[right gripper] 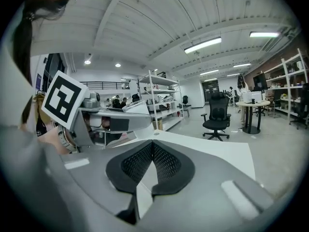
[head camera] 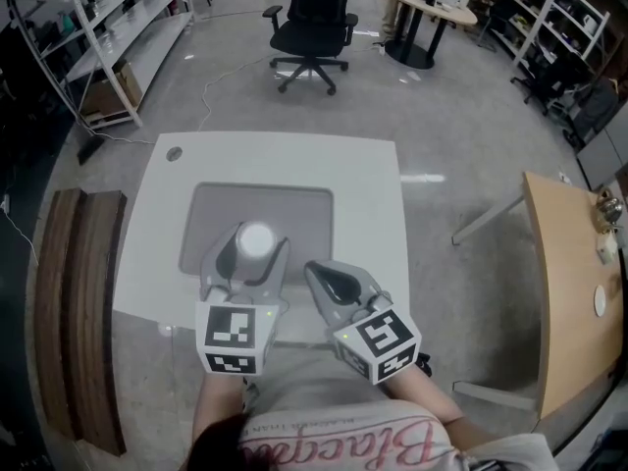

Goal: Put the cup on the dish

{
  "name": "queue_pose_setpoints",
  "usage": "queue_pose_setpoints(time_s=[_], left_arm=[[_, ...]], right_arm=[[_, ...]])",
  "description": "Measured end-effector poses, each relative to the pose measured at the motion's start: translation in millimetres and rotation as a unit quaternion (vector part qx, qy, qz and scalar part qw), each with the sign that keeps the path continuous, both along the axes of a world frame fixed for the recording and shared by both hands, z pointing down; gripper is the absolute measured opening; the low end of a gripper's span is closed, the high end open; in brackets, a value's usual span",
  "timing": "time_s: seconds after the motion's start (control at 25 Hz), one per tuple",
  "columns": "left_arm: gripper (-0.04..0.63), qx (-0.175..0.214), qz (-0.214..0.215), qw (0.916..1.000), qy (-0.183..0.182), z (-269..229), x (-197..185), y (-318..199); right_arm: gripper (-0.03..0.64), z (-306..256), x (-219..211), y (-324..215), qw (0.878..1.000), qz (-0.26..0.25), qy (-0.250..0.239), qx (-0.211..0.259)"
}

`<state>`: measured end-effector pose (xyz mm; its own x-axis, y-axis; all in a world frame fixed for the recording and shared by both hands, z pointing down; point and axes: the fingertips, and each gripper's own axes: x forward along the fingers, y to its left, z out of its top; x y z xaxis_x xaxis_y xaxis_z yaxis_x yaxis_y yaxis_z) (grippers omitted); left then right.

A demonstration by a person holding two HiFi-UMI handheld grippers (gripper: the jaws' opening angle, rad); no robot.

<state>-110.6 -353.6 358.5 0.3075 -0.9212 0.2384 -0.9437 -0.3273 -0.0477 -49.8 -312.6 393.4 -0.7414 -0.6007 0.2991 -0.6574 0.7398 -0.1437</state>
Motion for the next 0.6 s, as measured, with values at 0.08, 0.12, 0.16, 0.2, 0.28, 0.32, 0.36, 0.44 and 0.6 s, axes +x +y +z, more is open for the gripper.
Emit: queue_pose_setpoints(time_s=[0.08,0.12,0.16,0.2,0.28,0.32,0.36,0.44,0.6], left_arm=[[0.262,0.005,-0.001,1.0,0.0,-9,2,8],[0.262,0.007,-0.001,1.0,-0.001,-13,3,12],[0.262,0.008,-0.001,1.0,-0.002,-16,5,16],[0.262,0.01,0.001,0.9999,-0.004,-19,7,20],[0.262,0.012,0.005,0.9999,-0.009,-25,11,28],[0.262,0.014,0.007,0.9998,-0.009,-27,13,32],[0.262,0.017,0.008,0.9998,-0.009,-31,15,35],[0.262,0.025,0.01,0.9996,-0.004,-38,18,40],[0.262,0.034,0.012,0.9993,0.003,-46,22,47]], right_arm=[[0.002,-7,1,1,1.0,-0.003,-0.013,0.012],[0.002,-11,1,2,1.0,-0.006,-0.019,0.019],[0.002,-15,1,3,0.999,-0.009,-0.024,0.024],[0.002,-18,1,5,0.999,-0.011,-0.027,0.029],[0.002,-24,1,7,0.999,-0.013,-0.033,0.035],[0.002,-26,2,9,0.999,-0.014,-0.034,0.038],[0.002,-27,2,10,0.998,-0.013,-0.035,0.04],[0.002,-29,3,11,0.998,-0.013,-0.038,0.044],[0.002,-31,5,14,0.998,-0.01,-0.045,0.05]])
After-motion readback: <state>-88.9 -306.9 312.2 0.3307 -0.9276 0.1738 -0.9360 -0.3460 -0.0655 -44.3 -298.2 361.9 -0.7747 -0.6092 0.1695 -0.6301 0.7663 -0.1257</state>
